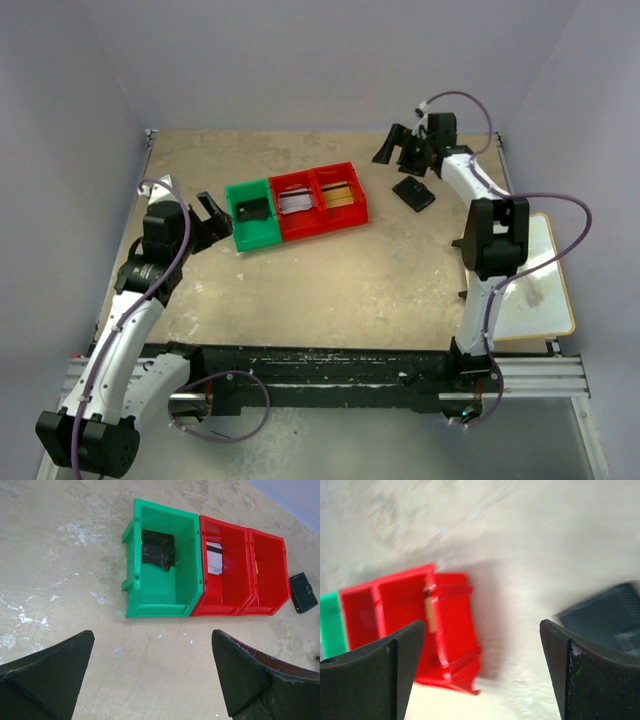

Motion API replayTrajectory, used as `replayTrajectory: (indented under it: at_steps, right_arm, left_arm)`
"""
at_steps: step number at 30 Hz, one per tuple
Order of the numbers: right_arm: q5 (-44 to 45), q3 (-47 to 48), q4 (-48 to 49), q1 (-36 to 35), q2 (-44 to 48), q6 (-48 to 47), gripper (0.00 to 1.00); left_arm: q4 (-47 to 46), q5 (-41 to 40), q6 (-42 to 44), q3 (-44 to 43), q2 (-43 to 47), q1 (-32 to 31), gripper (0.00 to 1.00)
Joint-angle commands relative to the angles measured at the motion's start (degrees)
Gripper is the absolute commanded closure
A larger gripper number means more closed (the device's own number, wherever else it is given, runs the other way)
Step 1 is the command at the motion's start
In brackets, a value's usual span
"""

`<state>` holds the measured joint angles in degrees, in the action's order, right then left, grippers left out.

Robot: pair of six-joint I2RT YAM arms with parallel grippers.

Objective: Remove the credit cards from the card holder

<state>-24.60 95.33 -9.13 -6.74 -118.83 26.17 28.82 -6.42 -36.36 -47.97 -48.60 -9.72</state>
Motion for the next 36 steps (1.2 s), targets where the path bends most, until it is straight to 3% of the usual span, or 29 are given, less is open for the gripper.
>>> replayTrajectory:
  at_steps: [1, 11, 20, 26, 31, 36]
  right_arm:
    - [13.99, 7.87, -7.17, 4.80, 2.14, -6.51, 0.00]
    - [22.01, 18.24, -16.66, 6.28, -8.13, -12.65, 0.00]
    - [19.86, 13.31, -15.27, 7.95, -8.79, -14.00, 0.05]
    - [14.00, 7.87, -14.16, 8.06, -7.97, -14.82, 0.19]
    - [15.54, -0.17, -9.23, 8.06, -3.28, -14.73, 0.29]
    - [14.35, -5.30, -6.82, 8.06, 1.93, -16.60, 0.47]
  left_arm:
    - [-1.54, -1.61, 0.23, 0.30, 2.04, 0.57, 0.01]
    - [0.95, -7.03, -1.05, -0.05, 5.80, 0.57, 0.01]
    - [1.24, -5.86, -0.73, 0.40, 6.02, 0.57, 0.01]
    - [0.77, -5.46, -0.58, 0.59, 5.59, 0.57, 0.01]
    - [1.02, -5.34, -0.45, 0.53, 5.20, 0.57, 0.01]
    - [1.65, -7.06, -0.64, 0.61, 5.61, 0.57, 0.01]
